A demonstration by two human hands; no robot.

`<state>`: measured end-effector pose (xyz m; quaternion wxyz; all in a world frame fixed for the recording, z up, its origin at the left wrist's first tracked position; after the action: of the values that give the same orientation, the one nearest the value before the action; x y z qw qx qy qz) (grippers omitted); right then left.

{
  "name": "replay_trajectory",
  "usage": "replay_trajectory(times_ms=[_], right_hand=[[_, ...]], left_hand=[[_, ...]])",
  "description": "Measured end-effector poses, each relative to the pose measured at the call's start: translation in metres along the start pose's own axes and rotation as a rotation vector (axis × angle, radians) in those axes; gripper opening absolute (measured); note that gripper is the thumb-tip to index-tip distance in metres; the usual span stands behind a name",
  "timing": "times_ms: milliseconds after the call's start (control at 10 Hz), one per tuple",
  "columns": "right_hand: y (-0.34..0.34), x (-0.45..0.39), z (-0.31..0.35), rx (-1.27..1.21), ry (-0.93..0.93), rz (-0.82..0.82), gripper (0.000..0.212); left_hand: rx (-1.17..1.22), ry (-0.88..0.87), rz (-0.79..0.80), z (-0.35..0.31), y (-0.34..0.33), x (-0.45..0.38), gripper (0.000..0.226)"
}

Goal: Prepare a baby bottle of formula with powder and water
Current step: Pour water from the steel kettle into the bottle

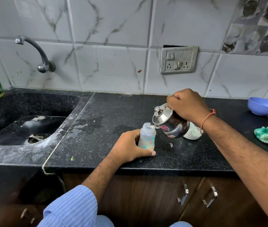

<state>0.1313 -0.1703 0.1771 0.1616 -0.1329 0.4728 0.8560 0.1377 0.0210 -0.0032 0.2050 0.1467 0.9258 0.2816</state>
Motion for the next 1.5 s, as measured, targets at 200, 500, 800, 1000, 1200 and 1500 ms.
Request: replay_trajectory(times_ms=[200, 500, 800, 1000, 1200, 1500], right_hand=[[0.000, -0.002, 0.000, 0.012, 0.009, -0.006, 0.042], [0.001, 0.000, 0.004, 0.024, 0.007, 0.007, 0.043], [0.002, 0.002, 0.012, 0.059, 0.027, 0.020, 0.045], [0.003, 0.001, 0.014, 0.066, 0.028, 0.016, 0.046], [0.003, 0.001, 0.015, 0.071, 0.036, 0.021, 0.045], [0.005, 0.003, 0.017, 0.089, 0.045, 0.011, 0.047]], left_hand=[[0.011, 0.001, 0.000, 0.001, -0.001, 0.000, 0.065], [0.017, 0.003, -0.003, 0.003, -0.001, -0.001, 0.065], [0.015, 0.001, 0.000, 0.004, -0.001, -0.001, 0.067], [0.007, -0.002, -0.005, 0.003, -0.001, -0.001, 0.065], [-0.003, -0.002, -0.003, 0.000, 0.000, 0.000, 0.064], [0.002, 0.005, 0.002, 0.003, -0.001, -0.001, 0.066]])
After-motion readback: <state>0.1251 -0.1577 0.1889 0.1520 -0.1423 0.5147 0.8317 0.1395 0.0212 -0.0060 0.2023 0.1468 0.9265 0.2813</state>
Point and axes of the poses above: each hand's wrist, its own x-axis away from the middle knuckle, its own y-axis out of the back of the hand, z = x × y, the point moved 10 cm from there along -x, towards the middle knuckle, and after that the axes turned 7 degrees about -y, right-handed, at the moved point
